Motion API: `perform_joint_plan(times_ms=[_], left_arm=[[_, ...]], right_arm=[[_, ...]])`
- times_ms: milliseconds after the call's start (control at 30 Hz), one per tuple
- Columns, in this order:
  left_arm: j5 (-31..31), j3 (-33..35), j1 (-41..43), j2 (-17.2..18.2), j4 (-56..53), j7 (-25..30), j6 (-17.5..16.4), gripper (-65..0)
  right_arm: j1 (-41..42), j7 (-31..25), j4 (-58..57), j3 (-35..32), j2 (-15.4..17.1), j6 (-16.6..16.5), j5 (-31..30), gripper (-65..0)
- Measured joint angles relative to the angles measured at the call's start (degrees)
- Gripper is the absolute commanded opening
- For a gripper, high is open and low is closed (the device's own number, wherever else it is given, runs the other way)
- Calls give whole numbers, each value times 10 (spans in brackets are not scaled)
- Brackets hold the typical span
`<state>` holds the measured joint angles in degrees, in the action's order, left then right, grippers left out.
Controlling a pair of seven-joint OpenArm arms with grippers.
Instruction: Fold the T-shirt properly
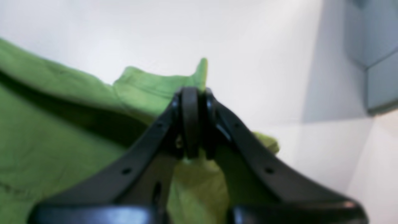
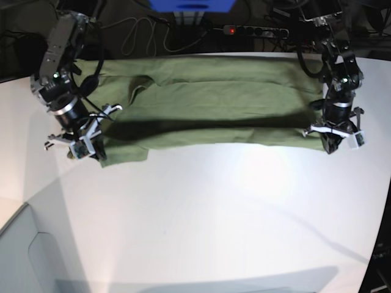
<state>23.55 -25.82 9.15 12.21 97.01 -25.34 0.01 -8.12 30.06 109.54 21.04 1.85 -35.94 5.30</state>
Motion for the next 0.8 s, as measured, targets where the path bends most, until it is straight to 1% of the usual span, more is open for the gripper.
perform_joint_plan(times_ms=[200, 300, 400, 600, 733, 800], left_arm=[[0, -1, -22, 1, 0, 0, 0, -650], [-1, -2, -22, 3, 0, 2, 0, -650], [0, -2, -29, 3, -9, -1, 0, -650], [-4, -2, -49, 3, -9, 5, 2, -650], [-5, -3, -44, 3, -9, 2, 2, -650], [-4, -3, -44, 3, -9, 6, 2, -650]], right_arm=[[30, 4, -19, -2, 0, 0, 0, -649], [51, -5, -57, -2, 2, 0, -4, -649], [74, 4, -92, -2, 2, 0, 4, -649], [110, -2, -106, -2, 3, 0, 1, -649], [121, -2, -115, -1, 19, 0, 0, -649], [129, -1, -126, -1, 19, 0, 0, -649]])
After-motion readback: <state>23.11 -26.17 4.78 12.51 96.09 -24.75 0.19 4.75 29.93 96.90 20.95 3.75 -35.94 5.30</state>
